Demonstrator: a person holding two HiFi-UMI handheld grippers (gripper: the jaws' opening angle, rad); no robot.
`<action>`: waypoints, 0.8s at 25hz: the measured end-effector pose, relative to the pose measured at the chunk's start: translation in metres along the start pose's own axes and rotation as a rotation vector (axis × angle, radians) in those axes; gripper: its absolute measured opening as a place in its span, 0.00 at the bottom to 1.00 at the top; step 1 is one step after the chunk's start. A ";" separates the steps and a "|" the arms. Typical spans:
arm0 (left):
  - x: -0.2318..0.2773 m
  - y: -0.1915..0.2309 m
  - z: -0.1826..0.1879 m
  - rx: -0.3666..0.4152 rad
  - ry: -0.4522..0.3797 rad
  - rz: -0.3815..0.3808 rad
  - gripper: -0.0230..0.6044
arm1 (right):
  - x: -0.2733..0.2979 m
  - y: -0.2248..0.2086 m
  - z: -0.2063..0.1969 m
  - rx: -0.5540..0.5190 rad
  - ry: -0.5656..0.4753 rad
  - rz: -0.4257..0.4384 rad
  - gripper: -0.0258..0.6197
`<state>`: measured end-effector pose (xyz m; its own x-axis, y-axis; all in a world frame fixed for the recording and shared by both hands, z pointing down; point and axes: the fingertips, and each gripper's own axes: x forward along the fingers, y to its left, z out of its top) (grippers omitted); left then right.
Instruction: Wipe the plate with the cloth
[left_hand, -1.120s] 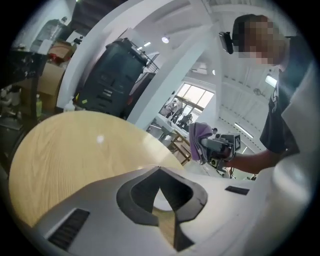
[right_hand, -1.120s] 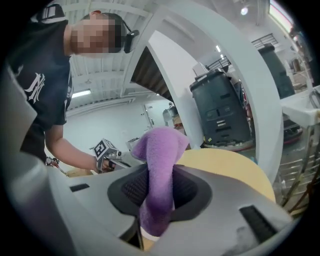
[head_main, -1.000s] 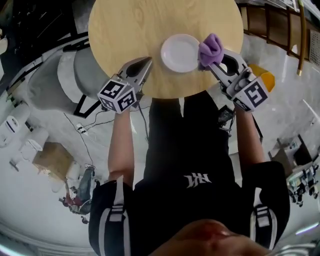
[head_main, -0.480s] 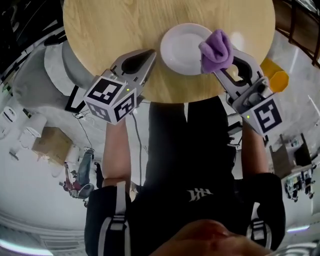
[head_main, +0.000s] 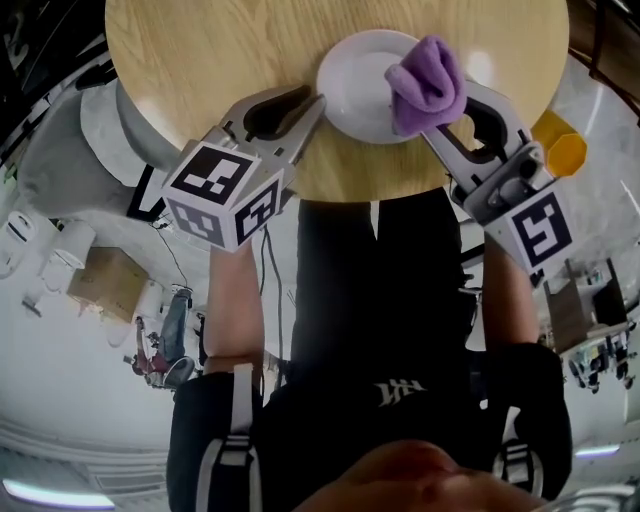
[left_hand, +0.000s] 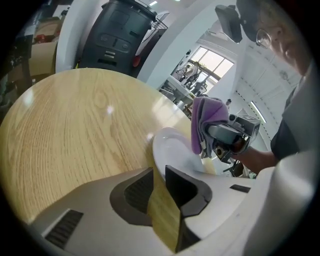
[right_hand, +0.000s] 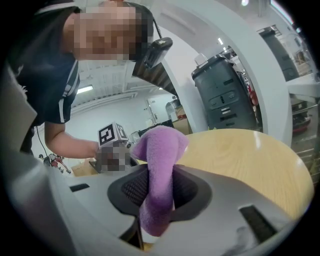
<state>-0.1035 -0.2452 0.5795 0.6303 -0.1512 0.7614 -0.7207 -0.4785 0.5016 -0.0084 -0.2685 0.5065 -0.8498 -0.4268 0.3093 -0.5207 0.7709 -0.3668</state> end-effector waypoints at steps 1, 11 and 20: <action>0.000 0.000 0.002 0.005 0.005 0.000 0.18 | 0.001 0.000 0.001 0.000 0.001 0.000 0.19; 0.004 -0.007 0.002 0.006 0.034 -0.021 0.18 | 0.010 0.005 -0.001 -0.011 0.004 -0.002 0.19; 0.005 -0.005 0.001 -0.024 0.017 0.004 0.15 | 0.034 0.009 0.002 -0.077 0.046 -0.033 0.19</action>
<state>-0.0963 -0.2439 0.5804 0.6229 -0.1383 0.7700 -0.7297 -0.4574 0.5082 -0.0422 -0.2767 0.5116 -0.8268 -0.4319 0.3604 -0.5390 0.7915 -0.2881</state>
